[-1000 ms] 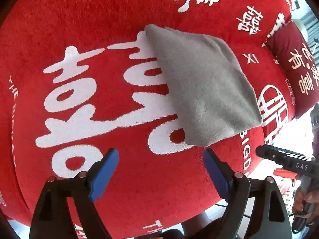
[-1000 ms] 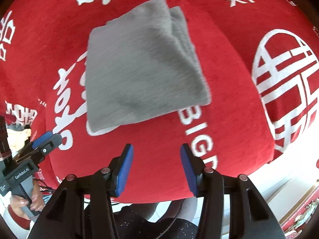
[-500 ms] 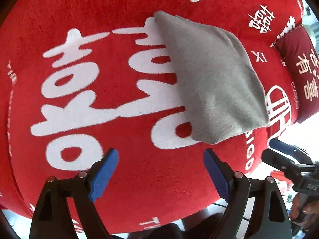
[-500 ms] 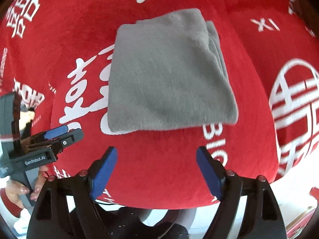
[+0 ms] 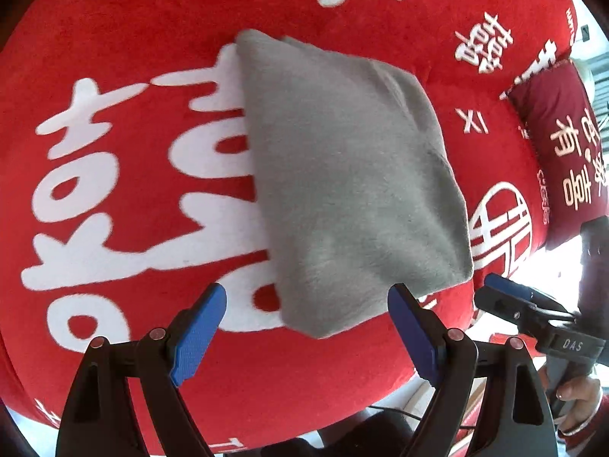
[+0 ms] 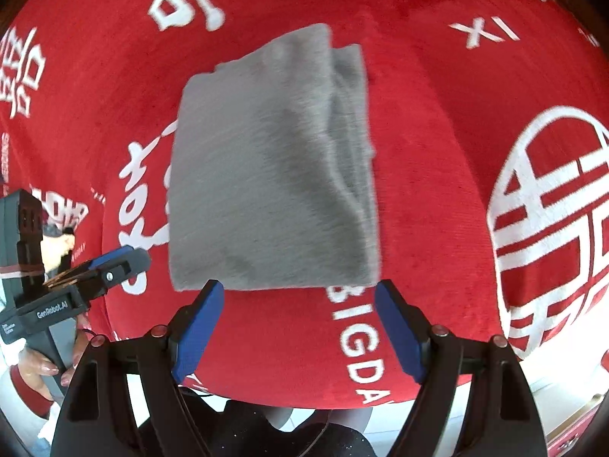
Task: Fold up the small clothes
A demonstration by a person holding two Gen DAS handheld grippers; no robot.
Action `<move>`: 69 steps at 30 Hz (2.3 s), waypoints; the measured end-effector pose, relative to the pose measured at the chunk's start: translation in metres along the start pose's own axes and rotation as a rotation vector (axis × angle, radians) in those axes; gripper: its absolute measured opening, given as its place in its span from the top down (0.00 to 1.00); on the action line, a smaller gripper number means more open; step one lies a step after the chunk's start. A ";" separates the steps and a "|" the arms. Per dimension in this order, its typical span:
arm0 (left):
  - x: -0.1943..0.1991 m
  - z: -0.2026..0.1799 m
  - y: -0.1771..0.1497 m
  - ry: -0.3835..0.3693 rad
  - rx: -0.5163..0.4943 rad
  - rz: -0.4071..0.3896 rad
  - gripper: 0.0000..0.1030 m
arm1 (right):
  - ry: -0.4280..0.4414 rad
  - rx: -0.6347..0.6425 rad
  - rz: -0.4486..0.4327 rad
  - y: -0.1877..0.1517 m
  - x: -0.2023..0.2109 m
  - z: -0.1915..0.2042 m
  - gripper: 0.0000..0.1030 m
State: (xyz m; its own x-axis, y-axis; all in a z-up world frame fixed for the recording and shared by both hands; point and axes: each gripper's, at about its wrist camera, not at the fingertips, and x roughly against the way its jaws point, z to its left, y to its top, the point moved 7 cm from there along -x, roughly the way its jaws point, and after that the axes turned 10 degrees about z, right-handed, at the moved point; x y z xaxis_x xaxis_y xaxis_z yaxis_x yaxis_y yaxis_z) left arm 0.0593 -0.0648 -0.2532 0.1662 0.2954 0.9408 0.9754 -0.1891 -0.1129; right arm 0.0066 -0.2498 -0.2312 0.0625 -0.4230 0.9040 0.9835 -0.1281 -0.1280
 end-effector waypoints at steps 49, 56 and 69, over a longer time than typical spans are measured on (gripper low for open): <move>-0.046 -0.016 0.042 0.063 0.101 0.130 0.00 | 0.094 0.003 0.054 0.080 -0.003 -0.060 0.19; -0.028 -0.001 0.048 0.011 0.126 0.065 0.00 | 0.120 0.078 0.088 0.105 -0.009 -0.044 0.19; -0.040 -0.009 0.046 -0.027 0.096 0.094 0.00 | 0.207 0.100 0.118 0.140 -0.032 -0.034 0.19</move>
State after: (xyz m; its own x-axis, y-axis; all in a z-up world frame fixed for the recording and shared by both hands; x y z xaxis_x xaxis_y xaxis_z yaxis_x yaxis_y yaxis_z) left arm 0.0962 -0.0937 -0.2932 0.2597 0.3060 0.9159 0.9646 -0.1268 -0.2311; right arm 0.1369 -0.2849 -0.2923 0.1514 -0.6058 0.7811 0.9841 0.0180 -0.1768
